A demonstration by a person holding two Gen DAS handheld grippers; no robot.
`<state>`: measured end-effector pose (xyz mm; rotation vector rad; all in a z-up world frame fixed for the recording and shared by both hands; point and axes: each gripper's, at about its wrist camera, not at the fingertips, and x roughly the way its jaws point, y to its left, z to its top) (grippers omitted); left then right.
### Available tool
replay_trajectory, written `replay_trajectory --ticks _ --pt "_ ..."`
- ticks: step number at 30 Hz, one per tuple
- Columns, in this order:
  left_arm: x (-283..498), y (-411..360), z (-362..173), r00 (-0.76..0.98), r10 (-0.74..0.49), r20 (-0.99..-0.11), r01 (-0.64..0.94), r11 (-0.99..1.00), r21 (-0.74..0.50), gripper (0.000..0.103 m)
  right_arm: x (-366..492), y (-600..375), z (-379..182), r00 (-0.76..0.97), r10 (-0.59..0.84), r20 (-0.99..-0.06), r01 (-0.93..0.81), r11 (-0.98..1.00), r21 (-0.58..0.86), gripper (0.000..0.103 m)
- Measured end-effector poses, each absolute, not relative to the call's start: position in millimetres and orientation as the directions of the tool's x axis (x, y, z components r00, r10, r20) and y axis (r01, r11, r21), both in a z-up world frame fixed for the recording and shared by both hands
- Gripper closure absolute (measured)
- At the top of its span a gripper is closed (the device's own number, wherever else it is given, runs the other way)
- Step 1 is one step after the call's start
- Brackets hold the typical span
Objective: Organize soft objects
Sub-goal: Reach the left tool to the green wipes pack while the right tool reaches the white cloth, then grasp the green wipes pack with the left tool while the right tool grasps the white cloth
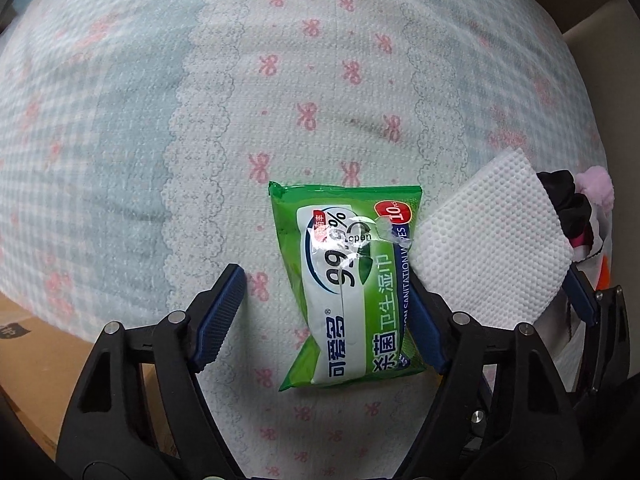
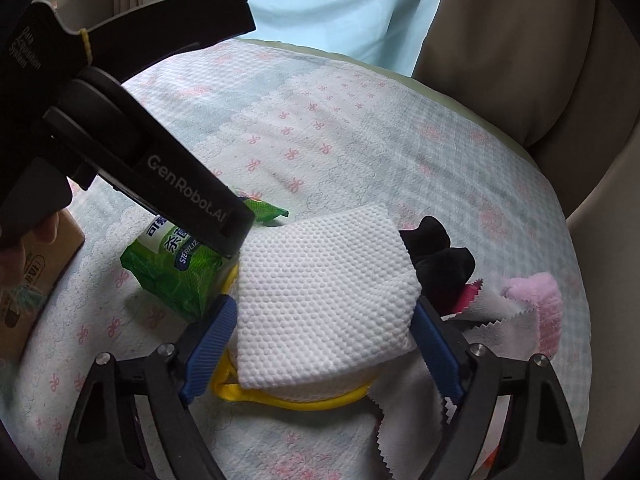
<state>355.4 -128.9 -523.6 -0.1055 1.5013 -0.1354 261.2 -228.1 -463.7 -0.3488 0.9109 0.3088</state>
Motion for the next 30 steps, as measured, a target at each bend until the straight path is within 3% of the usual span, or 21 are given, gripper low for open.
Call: replay_trajectory --ticks 5,9,10,14,30 --pt "356.1 -138.1 -530.3 0.067 -0.119 -0.991 0.047 0.992 -0.116 0.057 268.6 -238.3 -470.4 0.54 0.13 -0.831 -0.393 0.912 -0.113 0.044" --pt "357.1 -140.5 -530.1 0.075 -0.125 -0.989 0.052 0.991 -0.121 0.066 270.4 -244.1 -468.9 0.533 0.142 -0.834 -0.384 0.919 -0.089 0.063" --pt "358.0 -139.7 -531.3 0.077 -0.127 -0.989 0.049 0.991 -0.123 0.067 270.8 -244.9 -468.9 0.528 0.146 -0.837 -0.384 0.92 -0.082 0.071" --pt "359.1 -139.2 -526.1 0.091 -0.133 -0.987 0.045 0.991 -0.13 0.071 268.8 -244.8 -465.3 0.537 0.13 -0.833 -0.375 0.922 -0.098 0.087" --pt "338.7 -131.9 -472.2 0.169 -0.198 -0.965 0.052 0.98 -0.192 0.073 258.3 -252.2 -432.1 0.582 0.133 -0.803 -0.291 0.955 -0.053 0.092"
